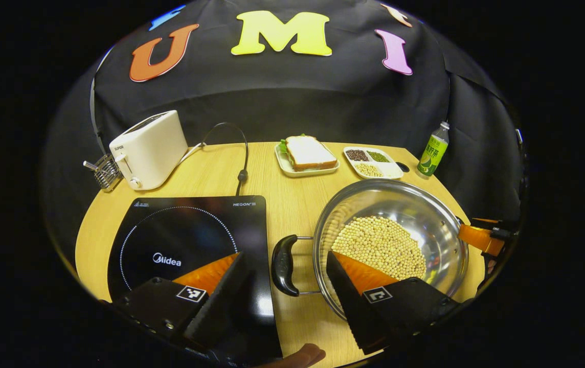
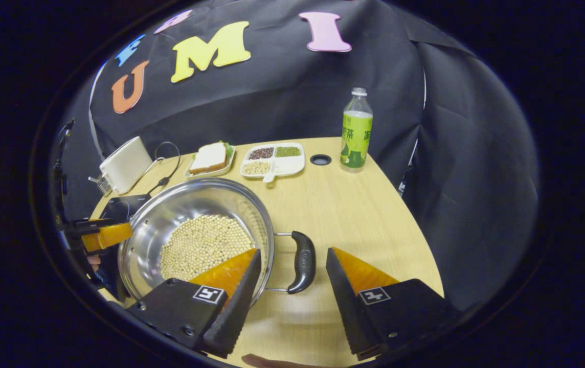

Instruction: First push the handle of the pot to place it horizontally, then grasp the pot with both hands and set it on the induction cooktop.

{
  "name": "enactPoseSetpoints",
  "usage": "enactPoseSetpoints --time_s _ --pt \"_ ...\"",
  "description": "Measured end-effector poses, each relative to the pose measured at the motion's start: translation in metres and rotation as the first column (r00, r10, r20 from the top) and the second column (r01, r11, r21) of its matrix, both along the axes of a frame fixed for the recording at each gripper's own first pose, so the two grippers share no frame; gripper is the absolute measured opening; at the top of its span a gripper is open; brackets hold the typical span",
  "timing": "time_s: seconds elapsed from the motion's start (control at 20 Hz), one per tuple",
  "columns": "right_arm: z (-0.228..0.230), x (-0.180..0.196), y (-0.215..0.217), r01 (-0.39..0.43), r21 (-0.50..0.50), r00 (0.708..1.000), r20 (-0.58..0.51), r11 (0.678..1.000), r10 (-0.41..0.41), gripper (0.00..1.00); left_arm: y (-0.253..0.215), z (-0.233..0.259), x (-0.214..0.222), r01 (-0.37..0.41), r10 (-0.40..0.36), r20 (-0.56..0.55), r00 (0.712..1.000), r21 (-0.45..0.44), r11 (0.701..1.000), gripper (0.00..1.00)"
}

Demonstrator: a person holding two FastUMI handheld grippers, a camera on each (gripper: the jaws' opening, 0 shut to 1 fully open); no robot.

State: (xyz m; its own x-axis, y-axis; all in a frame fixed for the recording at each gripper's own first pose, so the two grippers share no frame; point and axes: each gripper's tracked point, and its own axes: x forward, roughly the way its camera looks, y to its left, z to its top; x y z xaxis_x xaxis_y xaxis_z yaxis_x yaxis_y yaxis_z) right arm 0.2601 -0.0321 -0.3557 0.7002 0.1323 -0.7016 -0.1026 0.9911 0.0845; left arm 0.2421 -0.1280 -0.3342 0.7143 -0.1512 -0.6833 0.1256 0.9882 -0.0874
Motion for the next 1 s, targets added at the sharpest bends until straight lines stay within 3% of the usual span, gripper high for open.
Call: enactPoseSetpoints --time_s 0.15,0.3,0.4,0.45,0.55,0.65,0.7,0.75,0.8,0.85,1.0 --pt "-0.010 0.003 0.000 0.001 0.021 1.000 -0.015 1.000 -0.001 0.77 -0.005 -0.010 0.002 0.006 -0.006 -0.028 1.000 -0.006 1.000 0.95" --pt "-0.015 0.007 0.001 0.014 0.021 1.000 -0.024 1.000 -0.014 0.82 -0.005 -0.011 0.008 0.003 -0.003 -0.009 1.000 0.018 1.000 0.89" --pt "-0.024 0.008 0.007 0.022 0.028 0.998 -0.055 0.999 -0.021 0.74 -0.004 -0.010 0.009 -0.004 0.004 -0.003 1.000 0.027 1.000 0.86" --pt "-0.030 0.007 0.008 0.031 0.032 0.997 -0.077 0.999 -0.028 0.72 -0.006 -0.011 0.009 -0.001 0.001 0.002 1.000 0.023 1.000 0.92" --pt "-0.030 0.008 0.008 0.052 0.038 0.996 -0.073 0.998 -0.049 0.70 -0.011 -0.012 0.010 0.020 -0.020 0.007 1.000 0.024 1.000 0.73" --pt "-0.030 0.007 0.008 0.057 0.038 0.996 -0.072 0.998 -0.054 0.68 -0.013 -0.019 0.014 0.023 -0.023 0.007 1.000 0.011 1.000 0.72" --pt "-0.030 0.007 0.008 0.056 0.037 0.996 -0.075 0.998 -0.053 0.67 -0.012 -0.013 0.011 0.021 -0.021 0.004 1.000 0.000 1.000 0.63" --pt "-0.030 0.007 0.008 0.060 0.034 0.995 -0.076 0.998 -0.057 0.66 -0.012 -0.014 0.011 0.015 -0.015 0.002 1.000 -0.018 1.000 0.70" --pt "-0.031 0.007 0.008 0.061 0.031 0.995 -0.078 0.998 -0.059 0.65 -0.013 -0.014 0.010 0.013 -0.013 -0.001 1.000 -0.030 0.999 0.70" --pt "-0.031 0.007 0.008 0.060 0.027 0.995 -0.082 0.998 -0.057 0.64 -0.012 -0.013 0.011 0.017 -0.017 0.001 1.000 -0.028 0.999 0.59" --pt "-0.030 0.007 0.007 0.059 0.023 0.995 -0.086 0.998 -0.057 0.61 -0.012 -0.013 0.010 0.029 -0.029 0.000 1.000 -0.013 1.000 0.55"
